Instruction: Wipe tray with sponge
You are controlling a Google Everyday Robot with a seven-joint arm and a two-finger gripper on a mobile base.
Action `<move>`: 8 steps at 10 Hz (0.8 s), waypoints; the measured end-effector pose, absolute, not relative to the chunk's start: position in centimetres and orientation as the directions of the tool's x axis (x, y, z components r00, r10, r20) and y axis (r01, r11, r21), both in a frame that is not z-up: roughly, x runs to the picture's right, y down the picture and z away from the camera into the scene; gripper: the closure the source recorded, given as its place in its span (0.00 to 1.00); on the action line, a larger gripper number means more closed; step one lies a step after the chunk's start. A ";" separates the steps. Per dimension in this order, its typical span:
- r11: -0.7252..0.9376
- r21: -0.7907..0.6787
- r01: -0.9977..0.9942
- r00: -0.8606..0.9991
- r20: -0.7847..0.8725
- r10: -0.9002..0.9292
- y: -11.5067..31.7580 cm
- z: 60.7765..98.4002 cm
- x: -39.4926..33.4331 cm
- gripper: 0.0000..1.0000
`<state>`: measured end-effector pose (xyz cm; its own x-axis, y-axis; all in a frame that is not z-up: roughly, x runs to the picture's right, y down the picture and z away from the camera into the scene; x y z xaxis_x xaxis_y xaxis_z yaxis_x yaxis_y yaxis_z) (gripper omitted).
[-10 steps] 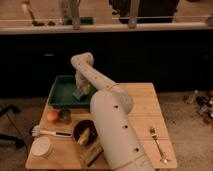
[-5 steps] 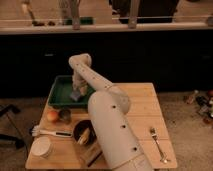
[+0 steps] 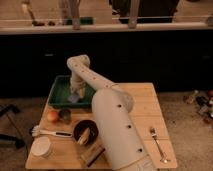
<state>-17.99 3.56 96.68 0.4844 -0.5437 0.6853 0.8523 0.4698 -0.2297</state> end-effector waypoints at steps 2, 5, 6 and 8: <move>0.470 -0.253 0.845 0.502 0.677 -0.538 3.7 96.3 -16.5 0.99; 0.486 -0.289 0.825 0.542 0.649 -0.534 3.1 96.2 -14.6 0.99; 0.494 -0.302 0.815 0.558 0.636 -0.532 2.6 96.4 -14.0 0.99; 0.505 -0.318 0.803 0.579 0.619 -0.530 2.0 96.8 -13.3 0.99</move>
<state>-13.26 2.00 96.78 0.5789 -0.5304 0.6194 0.8026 0.5048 -0.3178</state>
